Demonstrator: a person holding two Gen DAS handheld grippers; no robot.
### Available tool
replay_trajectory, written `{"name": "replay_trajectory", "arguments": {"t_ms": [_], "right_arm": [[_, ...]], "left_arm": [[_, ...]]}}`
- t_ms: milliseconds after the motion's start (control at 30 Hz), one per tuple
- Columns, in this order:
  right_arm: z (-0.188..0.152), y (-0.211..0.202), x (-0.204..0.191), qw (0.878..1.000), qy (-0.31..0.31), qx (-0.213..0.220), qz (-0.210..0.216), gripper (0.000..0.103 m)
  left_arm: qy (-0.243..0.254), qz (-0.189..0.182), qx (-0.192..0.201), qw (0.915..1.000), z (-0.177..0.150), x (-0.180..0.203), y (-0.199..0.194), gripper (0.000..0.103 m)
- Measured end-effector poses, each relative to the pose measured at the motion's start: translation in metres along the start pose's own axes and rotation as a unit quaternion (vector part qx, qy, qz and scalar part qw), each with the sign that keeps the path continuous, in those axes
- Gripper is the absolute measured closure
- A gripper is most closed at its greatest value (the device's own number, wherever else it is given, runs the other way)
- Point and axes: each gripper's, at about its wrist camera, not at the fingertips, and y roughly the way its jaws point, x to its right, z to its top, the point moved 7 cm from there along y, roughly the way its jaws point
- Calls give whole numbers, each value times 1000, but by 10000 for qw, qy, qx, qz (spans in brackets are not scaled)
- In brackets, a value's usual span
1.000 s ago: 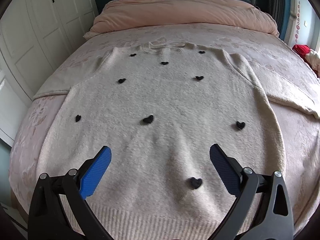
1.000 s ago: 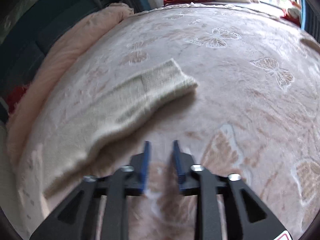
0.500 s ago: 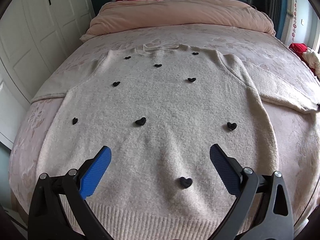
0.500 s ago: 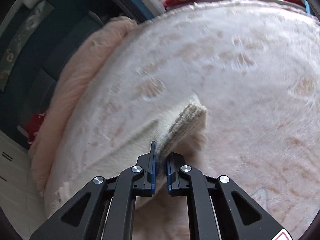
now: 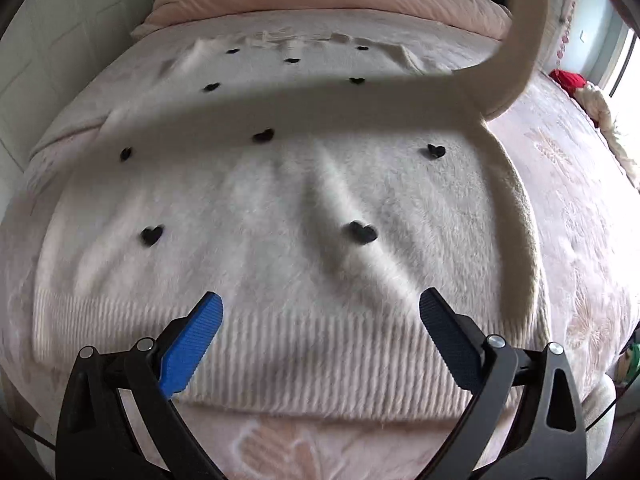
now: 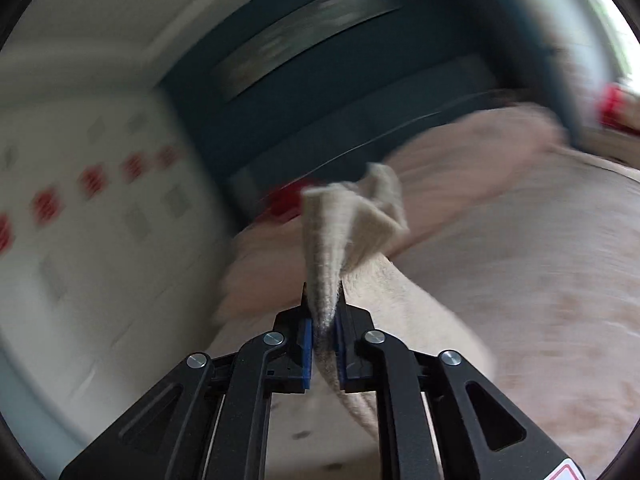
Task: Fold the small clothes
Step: 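Carry the sleeve across the sweater body with the right gripper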
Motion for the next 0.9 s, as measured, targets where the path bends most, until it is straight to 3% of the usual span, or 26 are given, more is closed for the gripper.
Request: {"name": "replay_trajectory", "arguments": {"t_ms": [67,167,200,267,367,433,500,567,633,700,733,800,833,867,900], "right_arm": [[-42,47,-59,9959,-510,-650,356,80],[-95,60,-89,9904,-863,-1035,312,75],[-106,53,-86,9901,-913,-1050,193,68],[-132,26,-64,9903,-899,-1037,-197,36],[-194,-35,-2,9827,-564,-1520,-889,35],[-255,-84,54,9646,-277,-2120,-1547,34],[-305,-121,88,9478,108,-2597,-1847,34],[-339,-141,96,9388,687,-2846,-1815,34],[-365,-149,97,9367,1242,-2936,-1445,34],[-378,-142,83,9392,1270,-2955,-1203,33],[-384,-135,77,9407,1135,-2990,-1137,33],[-392,-120,66,9439,902,-2950,-1178,39],[-392,-116,66,9448,887,-2931,-1165,76],[-392,-113,69,9416,1028,-3011,-1106,93],[-392,-111,65,9413,1208,-2974,-1045,94]], "left_arm": [[-100,32,80,9999,2,-13,-8,6],[-365,197,303,9987,10,-53,-28,6],[-493,274,390,9976,13,-71,-35,6],[-758,462,493,9948,14,-112,-43,6],[-1213,746,500,9886,4,-176,-46,6],[-1609,949,414,9815,-7,-221,-42,6],[-1978,1093,350,9735,-20,-253,-37,6],[-2320,1035,296,9667,-33,-274,-34,6],[-2734,840,273,9578,-43,-288,-30,6],[-2985,451,193,9532,-50,-289,-20,5],[-2943,449,206,9544,-51,-286,-17,5],[-2560,719,179,9638,-49,-276,-12,5],[-2355,774,116,9687,-46,-270,-9,7],[-2196,836,77,9720,-45,-265,-8,20],[-2055,931,47,9742,-44,-260,-10,51]]}}
